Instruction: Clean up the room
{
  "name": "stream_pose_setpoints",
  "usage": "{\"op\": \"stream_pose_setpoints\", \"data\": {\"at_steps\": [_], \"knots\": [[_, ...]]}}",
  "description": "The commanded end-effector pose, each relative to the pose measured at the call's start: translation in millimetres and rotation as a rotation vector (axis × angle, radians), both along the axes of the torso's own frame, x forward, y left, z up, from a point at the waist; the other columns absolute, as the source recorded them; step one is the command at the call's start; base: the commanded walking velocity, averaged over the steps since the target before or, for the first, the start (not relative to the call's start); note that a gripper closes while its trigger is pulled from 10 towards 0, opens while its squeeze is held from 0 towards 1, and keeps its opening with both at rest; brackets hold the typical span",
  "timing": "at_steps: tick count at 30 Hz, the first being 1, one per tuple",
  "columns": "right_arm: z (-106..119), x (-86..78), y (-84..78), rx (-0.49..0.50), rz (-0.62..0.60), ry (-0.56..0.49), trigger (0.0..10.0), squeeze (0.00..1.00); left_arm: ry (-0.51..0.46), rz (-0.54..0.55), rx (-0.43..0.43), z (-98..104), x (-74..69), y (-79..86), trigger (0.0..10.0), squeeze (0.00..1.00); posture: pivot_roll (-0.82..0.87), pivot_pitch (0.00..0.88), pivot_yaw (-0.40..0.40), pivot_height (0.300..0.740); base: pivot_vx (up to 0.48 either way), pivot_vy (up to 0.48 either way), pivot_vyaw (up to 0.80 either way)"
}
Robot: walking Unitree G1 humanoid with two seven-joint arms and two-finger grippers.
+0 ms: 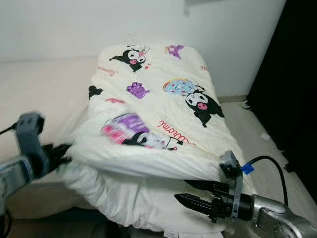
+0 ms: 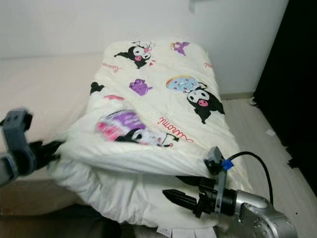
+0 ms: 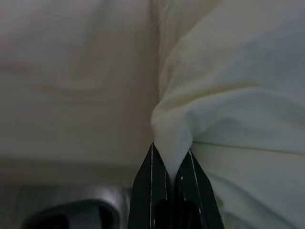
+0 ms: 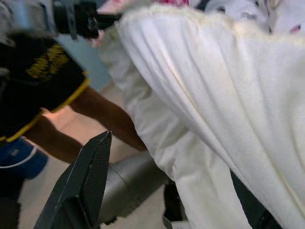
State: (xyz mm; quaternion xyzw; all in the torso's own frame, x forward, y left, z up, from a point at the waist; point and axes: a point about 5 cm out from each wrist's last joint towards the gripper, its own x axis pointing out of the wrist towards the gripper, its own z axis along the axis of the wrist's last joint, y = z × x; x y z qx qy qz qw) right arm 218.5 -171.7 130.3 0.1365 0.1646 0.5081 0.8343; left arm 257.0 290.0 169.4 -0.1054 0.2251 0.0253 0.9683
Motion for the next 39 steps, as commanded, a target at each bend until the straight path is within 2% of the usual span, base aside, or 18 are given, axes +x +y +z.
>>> {"op": "stream_pose_setpoints", "data": {"at_steps": [1, 2, 3, 4, 5, 6, 10, 13, 15, 23, 27, 28, 34, 35, 36, 37, 38, 39], "knots": [[1.4, -0.8, -6.9, -0.005, -0.038, 0.003, 10.0, 1.00, 0.006, 0.203, 0.093, 6.7, -17.3, 32.5, 0.0, 0.00, -0.02, 0.141, 0.062, 0.510, 0.000, 0.000, 0.00], [1.4, -0.8, -6.9, -0.005, -0.038, 0.003, 10.0, 1.00, 0.006, 0.203, 0.093, 6.7, -17.3, 32.5, 0.0, 0.00, -0.02, 0.141, 0.062, 0.510, 0.000, 0.000, 0.00], [1.3, 0.2, -5.5, -0.003, -0.035, 0.006, 10.0, 1.00, 0.027, 0.253, 0.098, 0.9, -30.5, 37.5, 0.0, 0.00, -0.01, 0.147, 0.061, 0.510, 0.000, 0.000, 0.00], [1.3, 0.2, -5.5, -0.003, -0.035, 0.006, 10.0, 1.00, 0.027, 0.253, 0.098, 0.9, -30.5, 37.5, 0.0, 0.00, -0.01, 0.147, 0.061, 0.510, 0.000, 0.000, 0.00], [1.6, 1.1, -4.1, 0.002, -0.029, 0.014, 10.0, 1.00, 0.078, 0.327, 0.099, -11.4, -55.4, 39.4, 0.0, 0.00, 0.01, 0.151, 0.060, 0.510, 0.000, 0.000, 0.00], [0.6, 1.5, -3.7, 0.005, -0.025, 0.023, 10.0, 1.00, 0.101, 0.348, 0.099, -18.4, -66.9, 37.2, 0.0, 0.00, 0.03, 0.160, 0.053, 0.510, 0.000, 0.000, 0.00], [-1.8, 1.7, -1.8, 0.010, -0.018, 0.036, 10.0, 1.00, 0.128, 0.380, 0.132, -26.3, -80.0, 37.0, 0.0, 0.00, 0.04, 0.163, 0.054, 0.510, 0.000, 0.000, 0.00], [-6.5, 1.7, 3.2, 0.022, -0.014, 0.053, 10.0, 1.00, 0.169, 0.465, 0.269, -37.0, -99.0, 47.0, 0.0, 0.00, 0.06, 0.166, 0.054, 0.510, 0.000, 0.000, 0.00], [-6.9, 1.9, 4.9, 0.032, -0.017, 0.057, 10.0, 1.00, 0.187, 0.493, 0.290, -41.8, -106.4, 49.2, 0.0, 0.00, 0.06, 0.167, 0.055, 0.510, 0.000, 0.000, 0.00], [-14.4, 8.5, 7.5, 0.035, -0.081, 0.067, 10.0, 1.00, 0.207, 0.547, 0.342, -58.3, -113.2, 53.9, 0.0, 0.00, 0.06, 0.170, 0.054, 0.510, 0.000, 0.000, 0.00], [-20.4, 16.0, 10.2, 0.017, -0.146, 0.074, 10.0, 1.00, 0.257, 0.537, 0.375, -79.4, -110.4, 54.4, 0.0, 0.00, 0.04, 0.167, 0.063, 0.510, 0.000, 0.000, 0.00], [-21.6, 16.1, 11.5, 0.017, -0.156, 0.077, 10.0, 1.00, 0.287, 0.516, 0.432, -85.8, -109.8, 54.4, 0.0, 0.00, 0.04, 0.167, 0.064, 0.510, 0.000, 0.000, 0.00], [-26.5, 15.1, 13.0, 0.018, -0.186, 0.092, 10.0, 1.00, 0.311, 0.481, 0.490, -95.7, -101.4, 49.6, 0.1, 0.00, 0.03, 0.163, 0.069, 0.510, 0.000, 0.000, 0.00], [-27.0, 15.1, 12.8, 0.020, -0.192, 0.094, 10.0, 0.98, 0.317, 0.484, 0.507, -96.5, -100.2, 47.9, 7.5, 0.00, 0.02, 0.162, 0.068, 0.510, 0.000, 0.000, 0.00], [-27.0, 15.1, 12.8, 0.020, -0.192, 0.094, 10.0, 0.98, 0.317, 0.484, 0.507, -96.5, -100.2, 47.9, 7.5, 0.00, 0.02, 0.162, 0.068, 0.510, 0.000, 0.000, 0.00], [-26.7, 15.2, 12.3, 0.023, -0.199, 0.093, 10.0, 0.96, 0.331, 0.491, 0.536, -97.2, -101.1, 48.7, 10.0, 0.00, 0.02, 0.163, 0.068, 0.510, 0.000, 0.000, 0.00], [-26.7, 15.2, 12.3, 0.023, -0.199, 0.093, 10.0, 0.96, 0.331, 0.491, 0.536, -97.2, -101.1, 48.7, 10.0, 0.00, 0.02, 0.163, 0.068, 0.510, 0.000, 0.000, 0.00], [-26.2, 15.3, 11.0, 0.023, -0.203, 0.092, 10.0, 0.95, 0.350, 0.511, 0.566, -97.2, -103.7, 51.9, 10.0, 0.89, 0.01, 0.164, 0.068, 0.510, 0.000, 0.000, 0.00]]}}
